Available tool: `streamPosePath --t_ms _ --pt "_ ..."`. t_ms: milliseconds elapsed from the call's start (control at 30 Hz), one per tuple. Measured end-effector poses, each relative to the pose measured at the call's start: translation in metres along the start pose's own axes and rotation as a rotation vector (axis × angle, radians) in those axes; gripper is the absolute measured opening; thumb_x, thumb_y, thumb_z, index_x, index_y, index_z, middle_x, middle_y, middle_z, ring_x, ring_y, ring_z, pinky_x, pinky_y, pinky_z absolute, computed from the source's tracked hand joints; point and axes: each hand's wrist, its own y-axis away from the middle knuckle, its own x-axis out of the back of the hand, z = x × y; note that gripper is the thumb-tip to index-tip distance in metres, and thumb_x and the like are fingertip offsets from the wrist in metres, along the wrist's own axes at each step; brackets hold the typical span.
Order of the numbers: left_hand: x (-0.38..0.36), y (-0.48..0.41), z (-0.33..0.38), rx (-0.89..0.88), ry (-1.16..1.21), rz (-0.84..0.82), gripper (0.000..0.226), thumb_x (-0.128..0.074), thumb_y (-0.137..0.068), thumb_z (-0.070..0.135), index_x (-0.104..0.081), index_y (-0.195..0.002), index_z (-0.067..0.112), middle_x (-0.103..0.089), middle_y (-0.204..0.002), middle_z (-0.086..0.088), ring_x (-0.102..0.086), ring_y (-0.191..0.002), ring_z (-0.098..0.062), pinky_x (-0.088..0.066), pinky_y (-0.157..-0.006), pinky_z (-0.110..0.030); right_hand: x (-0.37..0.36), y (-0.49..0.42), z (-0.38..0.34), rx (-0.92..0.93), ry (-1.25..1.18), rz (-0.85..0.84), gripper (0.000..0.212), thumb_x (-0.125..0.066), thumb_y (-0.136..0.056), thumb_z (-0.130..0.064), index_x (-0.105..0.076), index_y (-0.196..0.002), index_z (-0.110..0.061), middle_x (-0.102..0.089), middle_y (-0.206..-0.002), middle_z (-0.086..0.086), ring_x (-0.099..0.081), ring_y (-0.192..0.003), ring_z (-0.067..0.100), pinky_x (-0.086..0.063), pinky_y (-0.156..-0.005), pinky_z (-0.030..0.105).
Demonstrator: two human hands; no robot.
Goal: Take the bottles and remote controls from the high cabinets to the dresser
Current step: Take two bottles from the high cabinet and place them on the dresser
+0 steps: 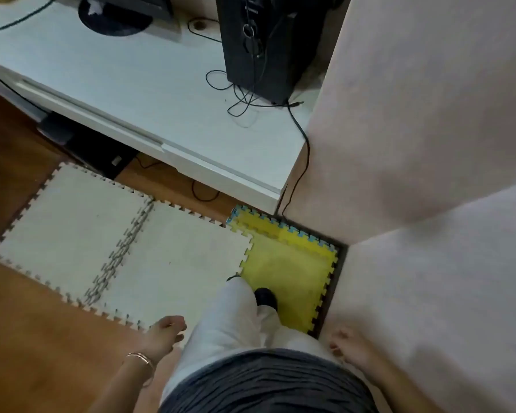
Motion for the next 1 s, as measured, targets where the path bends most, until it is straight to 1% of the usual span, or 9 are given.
streamPosePath --t_ms 133,233,300,367,500,667,767,833,1000 --pt "0.013 -0.010 0.006 -0.004 -0.019 -0.003 0.012 -0.048 -0.091 0.012 -0.057 -0.099 0.008 -0.059 -0.101 -0.011 -0.055 -0.089 -0.025 -0.036 -0.061 -0.025 0.001 -0.001 -0.014 -0.034 0.007 -0.011 0.032 -0.043 -0.093 -0.012 -0.051 -0.062 -0.017 -0.055 -0.066 0.003 -0.048 -0.062 0.014 -0.030 -0.055 0.020" --pt "0.027 -0.024 0.017 0.053 -0.028 -0.024 0.014 -0.049 -0.091 0.012 -0.058 -0.100 0.006 -0.060 -0.099 -0.012 -0.055 -0.085 -0.024 -0.034 -0.060 -0.026 0.006 -0.003 -0.048 -0.047 -0.036 -0.003 0.025 -0.042 -0.094 -0.015 -0.053 -0.072 -0.016 -0.056 -0.071 0.003 -0.051 -0.068 0.015 -0.033 -0.054 0.021" --pt "0.037 -0.036 0.029 0.048 -0.054 -0.053 0.012 -0.049 -0.091 0.011 -0.059 -0.086 0.007 -0.057 -0.090 -0.013 -0.050 -0.076 -0.022 -0.032 -0.058 -0.025 0.010 -0.007 -0.074 -0.002 -0.081 0.034 0.021 -0.044 -0.092 -0.012 -0.055 -0.075 -0.016 -0.056 -0.074 0.002 -0.051 -0.068 0.013 -0.035 -0.056 0.021" --pt "0.051 -0.049 0.050 0.023 -0.084 -0.040 0.014 -0.053 -0.089 0.008 -0.061 -0.077 0.005 -0.058 -0.085 -0.015 -0.047 -0.068 -0.021 -0.033 -0.056 -0.023 0.010 -0.013 -0.099 0.034 -0.131 0.077 0.017 -0.044 -0.093 -0.013 -0.057 -0.083 -0.017 -0.058 -0.080 0.001 -0.051 -0.069 0.011 -0.037 -0.057 0.020" --pt "0.081 -0.078 0.108 0.005 -0.048 -0.076 0.004 -0.058 -0.084 0.008 -0.059 -0.085 0.004 -0.058 -0.081 -0.014 -0.048 -0.062 -0.020 -0.033 -0.049 -0.021 0.007 -0.025 -0.158 0.038 -0.175 0.089 0.017 -0.046 -0.093 -0.021 -0.055 -0.106 -0.014 -0.055 -0.103 0.005 -0.053 -0.077 0.012 -0.038 -0.056 0.018" --pt "0.110 -0.108 0.190 -0.159 -0.154 -0.082 0.016 -0.043 -0.093 0.010 -0.057 -0.100 0.009 -0.059 -0.104 -0.011 -0.056 -0.091 -0.025 -0.034 -0.062 -0.026 0.014 -0.021 -0.234 0.151 -0.355 0.149 0.017 -0.046 -0.095 -0.020 -0.057 -0.107 -0.015 -0.059 -0.100 0.006 -0.057 -0.091 0.020 -0.042 -0.063 0.019" --pt "0.114 -0.112 0.231 -0.281 -0.199 -0.083 0.018 -0.043 -0.093 0.012 -0.056 -0.106 0.011 -0.060 -0.106 -0.009 -0.057 -0.095 -0.024 -0.038 -0.064 -0.027 0.018 -0.015 -0.256 0.218 -0.439 0.162 0.018 -0.045 -0.096 -0.022 -0.057 -0.108 -0.015 -0.060 -0.098 0.004 -0.059 -0.082 0.014 -0.041 -0.066 0.018" --pt "0.111 -0.112 0.246 -0.312 -0.185 -0.091 0.021 -0.045 -0.093 0.012 -0.057 -0.110 0.010 -0.061 -0.107 -0.009 -0.057 -0.096 -0.023 -0.039 -0.065 -0.025 0.017 -0.017 -0.255 0.198 -0.453 0.151 0.015 -0.045 -0.096 -0.021 -0.055 -0.106 -0.015 -0.060 -0.100 0.005 -0.058 -0.077 0.010 -0.041 -0.065 0.018" --pt "0.100 -0.111 0.240 -0.260 -0.180 -0.113 0.022 -0.047 -0.092 0.011 -0.057 -0.111 0.008 -0.061 -0.110 -0.013 -0.057 -0.095 -0.025 -0.038 -0.064 -0.027 0.021 -0.027 -0.231 0.001 -0.418 0.058 0.022 -0.045 -0.096 -0.023 -0.055 -0.111 -0.010 -0.059 -0.099 0.010 -0.055 -0.078 0.019 -0.037 -0.060 0.025"
